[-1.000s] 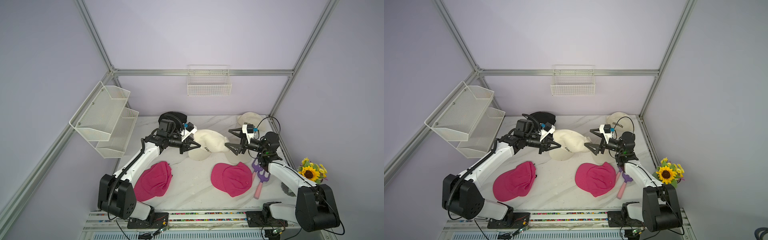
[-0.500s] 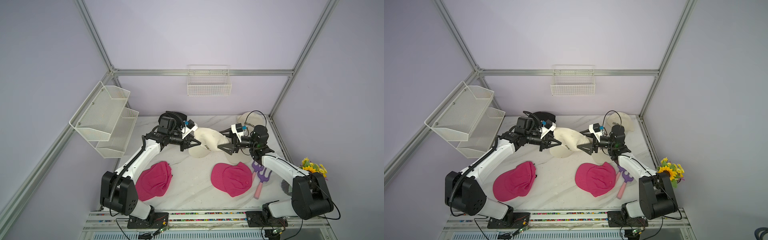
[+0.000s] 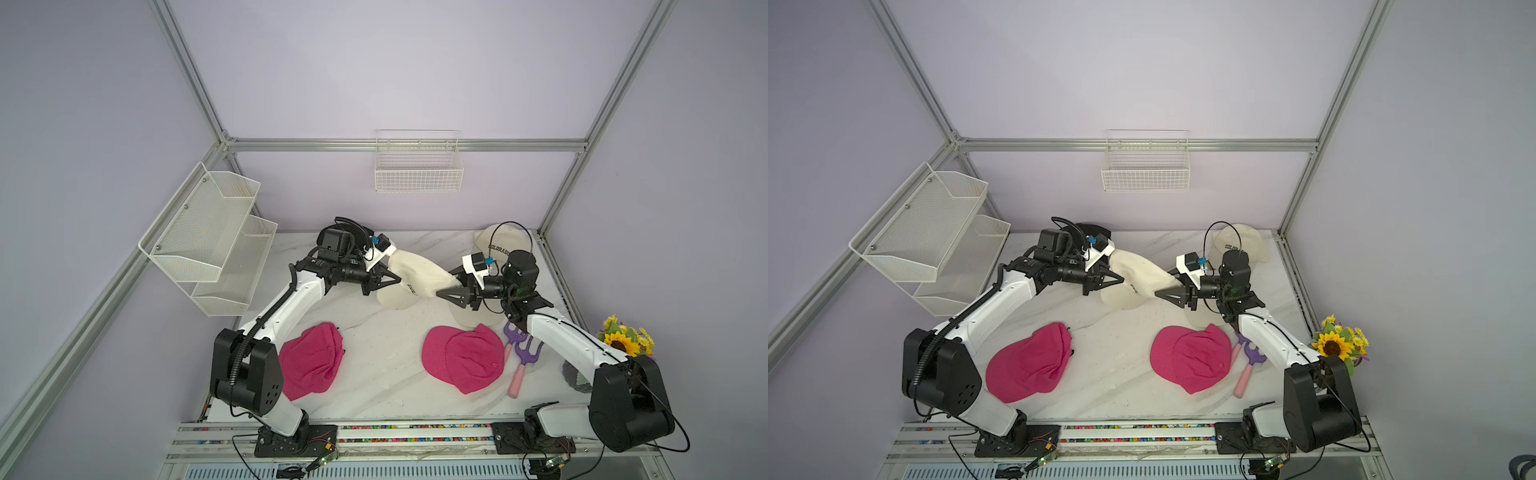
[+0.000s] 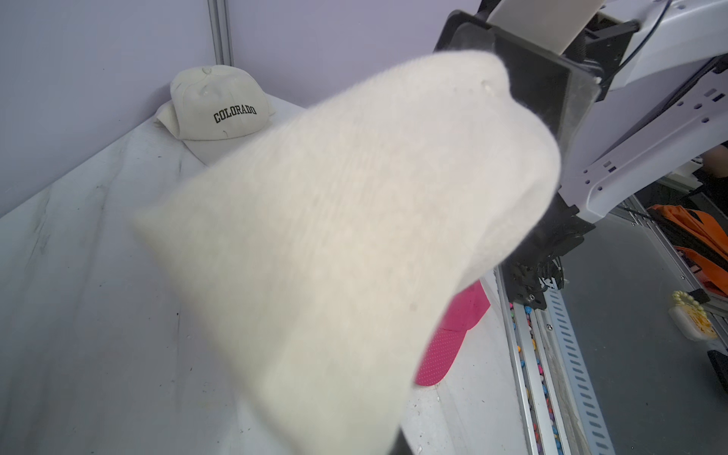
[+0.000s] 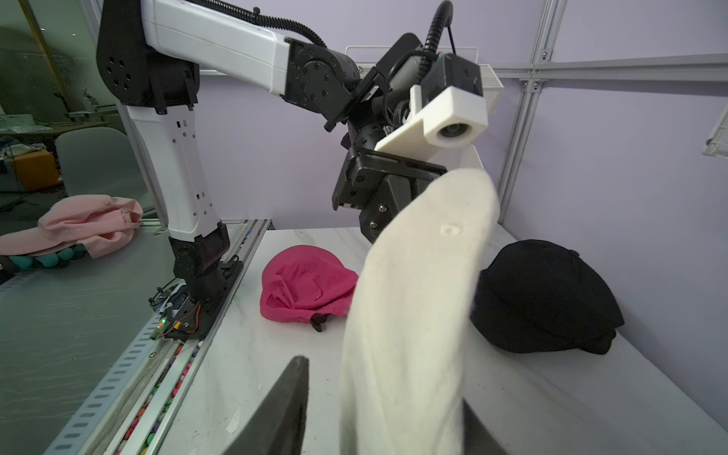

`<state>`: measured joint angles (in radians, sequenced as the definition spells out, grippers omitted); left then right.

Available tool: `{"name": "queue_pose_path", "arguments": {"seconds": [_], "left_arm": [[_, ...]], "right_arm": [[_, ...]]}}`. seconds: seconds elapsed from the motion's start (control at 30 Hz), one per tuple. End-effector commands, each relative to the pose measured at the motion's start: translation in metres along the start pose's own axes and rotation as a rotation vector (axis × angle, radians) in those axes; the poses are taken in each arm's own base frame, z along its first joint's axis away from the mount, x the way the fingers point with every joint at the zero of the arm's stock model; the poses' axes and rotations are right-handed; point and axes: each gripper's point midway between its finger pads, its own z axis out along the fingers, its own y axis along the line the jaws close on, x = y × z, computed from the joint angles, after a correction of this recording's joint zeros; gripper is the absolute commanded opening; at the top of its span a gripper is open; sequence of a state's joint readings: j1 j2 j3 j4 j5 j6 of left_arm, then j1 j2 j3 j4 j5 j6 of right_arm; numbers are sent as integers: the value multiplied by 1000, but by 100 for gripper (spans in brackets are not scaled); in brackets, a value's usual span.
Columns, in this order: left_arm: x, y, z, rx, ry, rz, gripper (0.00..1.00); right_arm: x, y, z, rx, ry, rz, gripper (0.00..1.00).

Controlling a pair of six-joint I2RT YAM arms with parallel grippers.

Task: Stack the baseball caps by color
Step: Pick up the baseball cap from the center of the board.

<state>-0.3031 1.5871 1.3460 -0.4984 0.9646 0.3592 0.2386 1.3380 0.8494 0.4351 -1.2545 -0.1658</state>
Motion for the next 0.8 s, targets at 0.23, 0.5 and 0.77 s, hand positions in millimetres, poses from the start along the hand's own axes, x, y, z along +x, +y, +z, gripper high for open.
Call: {"name": "queue_pose_path", "arguments": {"seconds": [0.23,0.5,0.77], "left_arm": [[-6,31,1,-115,6,6,0],[38,83,-1,-295,116,-128,0],[25,69,4,-198,20,-233,4]], "right_arm": [[-23,6,-6,64,-16,-77,0],[-71,22,-29,128,-67,-195,0],[-45,-54,-11,332,-31,68,0]]}}
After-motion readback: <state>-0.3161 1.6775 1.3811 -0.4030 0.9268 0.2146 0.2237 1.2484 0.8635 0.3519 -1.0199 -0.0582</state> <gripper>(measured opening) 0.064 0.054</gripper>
